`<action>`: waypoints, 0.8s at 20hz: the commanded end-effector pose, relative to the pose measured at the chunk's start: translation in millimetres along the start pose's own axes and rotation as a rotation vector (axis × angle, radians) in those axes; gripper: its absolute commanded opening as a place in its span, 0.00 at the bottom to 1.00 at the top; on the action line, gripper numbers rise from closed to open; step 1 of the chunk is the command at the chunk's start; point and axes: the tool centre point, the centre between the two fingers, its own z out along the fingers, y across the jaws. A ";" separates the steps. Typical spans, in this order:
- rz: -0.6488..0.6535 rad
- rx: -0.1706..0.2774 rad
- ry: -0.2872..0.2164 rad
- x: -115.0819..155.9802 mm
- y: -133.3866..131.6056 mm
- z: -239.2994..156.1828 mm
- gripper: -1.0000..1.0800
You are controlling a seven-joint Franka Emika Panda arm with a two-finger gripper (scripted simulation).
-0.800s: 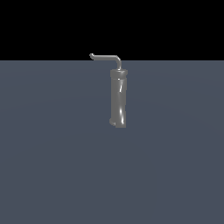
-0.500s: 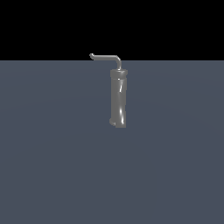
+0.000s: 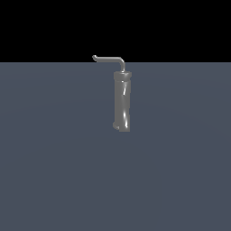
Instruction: Turn on the faucet by rotating a designated handle.
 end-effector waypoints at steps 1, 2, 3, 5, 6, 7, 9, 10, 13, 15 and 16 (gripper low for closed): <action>0.004 0.002 0.000 1.2 -0.3 0.0 0.00; 0.008 0.003 0.000 2.2 -0.5 -0.1 0.00; 0.013 0.004 0.000 3.6 -0.7 -0.4 0.00; 0.027 0.007 0.000 7.2 -1.1 -1.1 0.00; 0.036 0.009 0.001 9.4 -1.4 -1.4 0.00; 0.045 0.012 0.001 11.9 -1.8 -1.8 0.00; 0.067 0.018 0.001 17.7 -2.7 -2.6 0.00; 0.080 0.021 0.001 21.1 -3.2 -3.0 0.00; 0.125 0.032 0.001 32.9 -5.0 -4.1 0.00; 0.161 0.040 0.000 42.4 -6.5 -4.8 0.00; 0.181 0.045 0.000 47.7 -7.3 -5.0 0.00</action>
